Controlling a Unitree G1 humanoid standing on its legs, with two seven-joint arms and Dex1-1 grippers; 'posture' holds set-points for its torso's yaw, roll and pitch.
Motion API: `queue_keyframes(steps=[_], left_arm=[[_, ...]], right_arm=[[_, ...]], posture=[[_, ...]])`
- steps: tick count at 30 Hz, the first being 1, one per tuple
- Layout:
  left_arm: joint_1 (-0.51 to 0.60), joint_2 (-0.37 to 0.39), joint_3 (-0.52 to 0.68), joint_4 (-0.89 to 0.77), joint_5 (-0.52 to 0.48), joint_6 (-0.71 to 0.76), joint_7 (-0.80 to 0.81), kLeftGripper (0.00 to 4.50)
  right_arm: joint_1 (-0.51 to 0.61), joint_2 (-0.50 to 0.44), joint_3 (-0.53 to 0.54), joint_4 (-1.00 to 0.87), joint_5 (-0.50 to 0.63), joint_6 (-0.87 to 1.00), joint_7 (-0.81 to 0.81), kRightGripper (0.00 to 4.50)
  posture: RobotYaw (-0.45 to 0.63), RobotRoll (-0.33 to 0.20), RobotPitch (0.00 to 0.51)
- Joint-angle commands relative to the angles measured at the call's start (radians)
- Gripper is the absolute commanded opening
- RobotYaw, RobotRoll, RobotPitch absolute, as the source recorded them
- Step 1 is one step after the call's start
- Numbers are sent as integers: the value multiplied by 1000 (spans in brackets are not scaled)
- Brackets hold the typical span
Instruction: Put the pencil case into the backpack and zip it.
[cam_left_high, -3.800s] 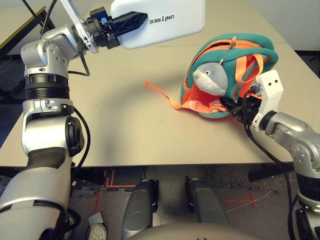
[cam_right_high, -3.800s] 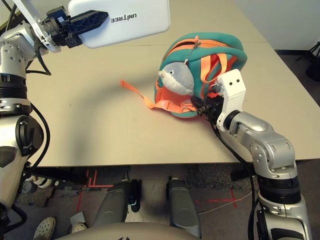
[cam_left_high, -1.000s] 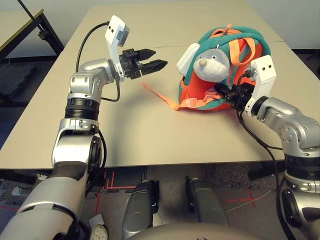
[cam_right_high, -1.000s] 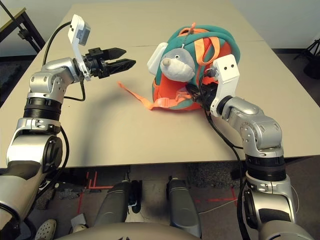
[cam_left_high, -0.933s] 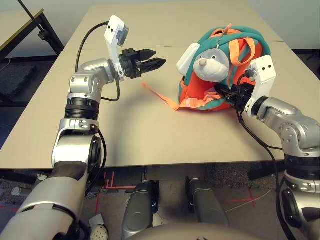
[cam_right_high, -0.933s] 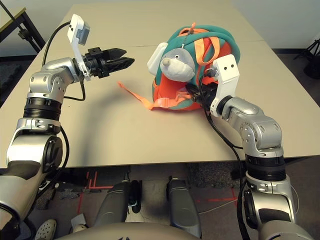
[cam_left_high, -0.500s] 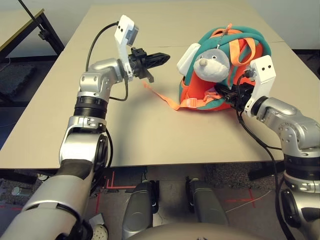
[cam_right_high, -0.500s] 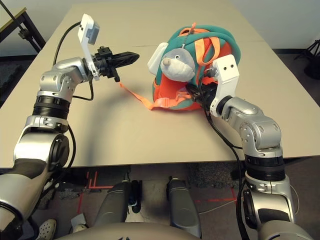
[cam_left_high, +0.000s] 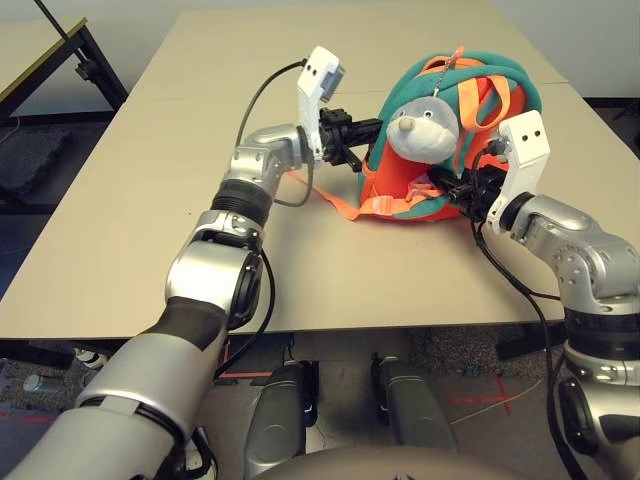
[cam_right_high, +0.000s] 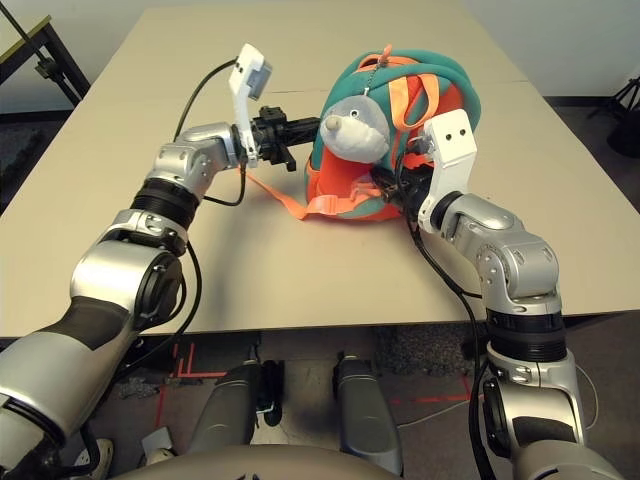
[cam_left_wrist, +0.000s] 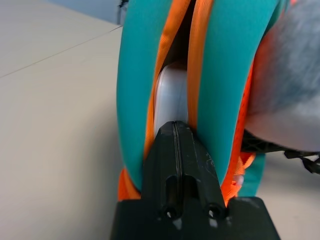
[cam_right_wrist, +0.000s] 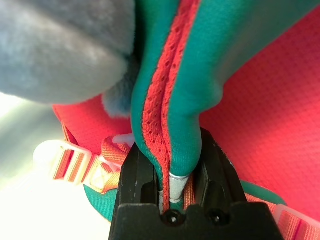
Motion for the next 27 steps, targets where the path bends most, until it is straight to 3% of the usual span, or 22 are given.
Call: queue_keyframes(steps=[1,5,8,18,23,27], left_arm=[[-16,-32,-5,43,28,-29,10,0],[-11,5,19,6,5,-11,-22,0],[5,43,20,-46,4,0,-51,649],[161,277,-5,-565,-86,245,-215,4467],[216,324,-31,-791,-144,371,-235,4500],[223,311,-50,-848,-152,396,-206,4500]], right_arm=[[0,9,15,7,-9,1,-1,751],[9,12,8,-5,-12,2,-3,751],[16,15,6,-9,-13,2,-6,751],[18,35,12,-5,-19,-4,-9,751],[15,42,18,4,-25,-10,-4,751],[10,45,19,10,-29,-11,0,751]], posture=[[-197,0,113],[-206,0,112],[-208,0,112],[-196,0,116],[-189,0,115],[-186,0,111]])
